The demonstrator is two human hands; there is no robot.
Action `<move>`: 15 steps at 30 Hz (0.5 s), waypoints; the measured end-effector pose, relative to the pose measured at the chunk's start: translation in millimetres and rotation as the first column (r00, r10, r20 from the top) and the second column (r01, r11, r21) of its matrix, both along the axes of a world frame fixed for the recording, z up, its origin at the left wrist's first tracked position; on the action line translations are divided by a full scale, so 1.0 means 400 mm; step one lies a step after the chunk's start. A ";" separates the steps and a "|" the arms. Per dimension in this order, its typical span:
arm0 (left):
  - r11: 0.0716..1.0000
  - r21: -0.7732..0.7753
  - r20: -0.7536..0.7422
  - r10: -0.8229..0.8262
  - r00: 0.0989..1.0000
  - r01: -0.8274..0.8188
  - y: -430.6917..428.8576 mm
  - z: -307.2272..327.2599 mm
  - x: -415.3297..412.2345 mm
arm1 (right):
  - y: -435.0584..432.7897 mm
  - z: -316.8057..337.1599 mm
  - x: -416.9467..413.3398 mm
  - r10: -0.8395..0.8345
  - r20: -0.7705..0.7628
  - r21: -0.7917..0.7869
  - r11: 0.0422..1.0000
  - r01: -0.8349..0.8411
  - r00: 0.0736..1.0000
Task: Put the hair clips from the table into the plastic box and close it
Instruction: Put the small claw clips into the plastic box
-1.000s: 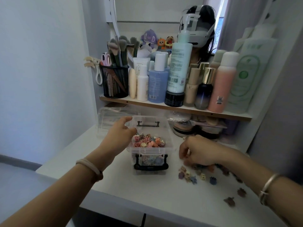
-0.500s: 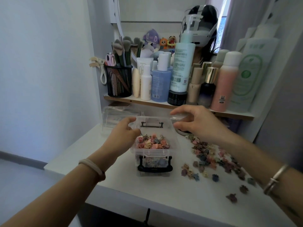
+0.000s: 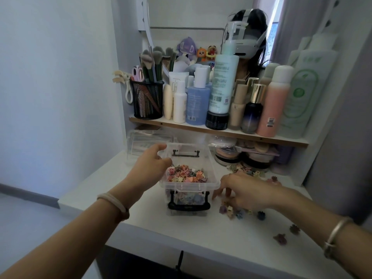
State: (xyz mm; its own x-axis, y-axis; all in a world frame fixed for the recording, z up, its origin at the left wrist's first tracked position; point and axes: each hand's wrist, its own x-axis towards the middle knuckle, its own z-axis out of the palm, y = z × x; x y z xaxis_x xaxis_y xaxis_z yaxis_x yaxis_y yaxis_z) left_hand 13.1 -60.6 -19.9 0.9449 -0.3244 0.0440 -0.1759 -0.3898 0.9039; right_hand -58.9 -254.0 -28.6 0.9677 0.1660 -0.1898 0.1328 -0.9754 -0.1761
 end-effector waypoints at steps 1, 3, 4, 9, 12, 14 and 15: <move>1.000 0.006 -0.002 0.000 1.000 0.000 0.001 0.001 -0.001 | 0.000 0.000 0.000 0.024 0.000 0.006 1.000 -0.024 1.000; 1.000 0.013 -0.002 0.001 1.000 -0.001 0.003 0.002 -0.003 | -0.004 -0.002 0.000 0.036 0.011 0.025 0.999 -0.036 0.999; 1.000 0.014 -0.003 0.000 1.000 0.000 0.004 0.003 -0.003 | -0.009 -0.004 0.003 0.024 0.022 0.023 0.999 -0.025 0.999; 1.000 0.017 -0.005 0.000 1.000 0.001 0.002 0.003 -0.004 | -0.022 0.057 0.026 -0.280 0.378 0.410 0.905 0.112 0.882; 1.000 0.023 -0.014 0.004 1.000 -0.004 0.003 0.005 -0.006 | 0.009 0.135 0.018 -0.241 0.298 0.688 0.725 -0.033 0.924; 1.000 0.022 -0.012 0.001 1.000 -0.001 0.005 0.005 -0.007 | 0.017 0.157 0.014 -0.141 0.242 0.647 0.761 -0.052 0.960; 1.000 0.023 -0.005 -0.001 1.000 0.001 0.007 0.006 -0.006 | 0.014 0.159 0.012 -0.145 0.241 0.617 0.786 -0.036 0.960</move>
State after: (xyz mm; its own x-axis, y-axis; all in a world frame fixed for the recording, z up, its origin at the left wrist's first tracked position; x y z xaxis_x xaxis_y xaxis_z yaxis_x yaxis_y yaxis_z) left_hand 10.5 -57.8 -17.7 0.9448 -0.3260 0.0320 -0.1718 -0.4100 0.8958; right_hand -54.0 -248.2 35.1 0.9756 0.1037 0.1936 0.2116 -0.6801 -0.7019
